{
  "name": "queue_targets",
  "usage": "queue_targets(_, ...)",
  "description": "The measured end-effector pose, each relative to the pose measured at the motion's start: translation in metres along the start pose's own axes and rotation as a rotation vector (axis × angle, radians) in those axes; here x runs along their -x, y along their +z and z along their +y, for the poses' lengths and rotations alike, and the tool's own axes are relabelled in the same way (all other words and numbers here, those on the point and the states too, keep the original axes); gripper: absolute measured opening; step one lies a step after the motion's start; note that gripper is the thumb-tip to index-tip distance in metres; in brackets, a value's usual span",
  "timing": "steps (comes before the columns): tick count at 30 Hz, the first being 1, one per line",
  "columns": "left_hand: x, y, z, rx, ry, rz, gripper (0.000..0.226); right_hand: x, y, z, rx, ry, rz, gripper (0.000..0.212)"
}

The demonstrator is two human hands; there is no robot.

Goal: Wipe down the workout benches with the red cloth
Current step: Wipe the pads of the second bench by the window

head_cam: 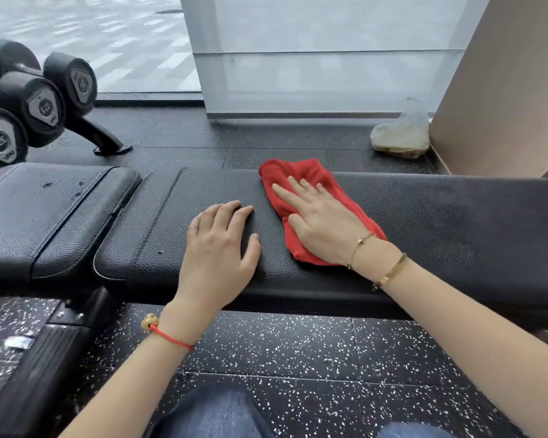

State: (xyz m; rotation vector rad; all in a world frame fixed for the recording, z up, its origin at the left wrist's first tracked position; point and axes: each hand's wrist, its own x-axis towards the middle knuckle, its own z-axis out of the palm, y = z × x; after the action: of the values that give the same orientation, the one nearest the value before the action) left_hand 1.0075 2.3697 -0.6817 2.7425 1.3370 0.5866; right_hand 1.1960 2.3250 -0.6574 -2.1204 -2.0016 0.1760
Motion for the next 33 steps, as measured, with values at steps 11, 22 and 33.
queue_targets(11, 0.001, 0.0, 0.001, -0.003, 0.003, -0.005, 0.057, 0.03, -0.02, 0.051, -0.014, 0.219, 0.02, 0.057)
queue_targets(22, -0.003, -0.003, 0.006, 0.086, -0.031, -0.028, 0.048, 0.065, -0.001, 0.004, 0.004, -0.004, 0.06, 0.059)
queue_targets(33, -0.016, 0.007, 0.072, 0.175, 0.098, -0.046, 0.041, 0.07, -0.028, 0.09, -0.016, 0.427, 0.092, 0.057)
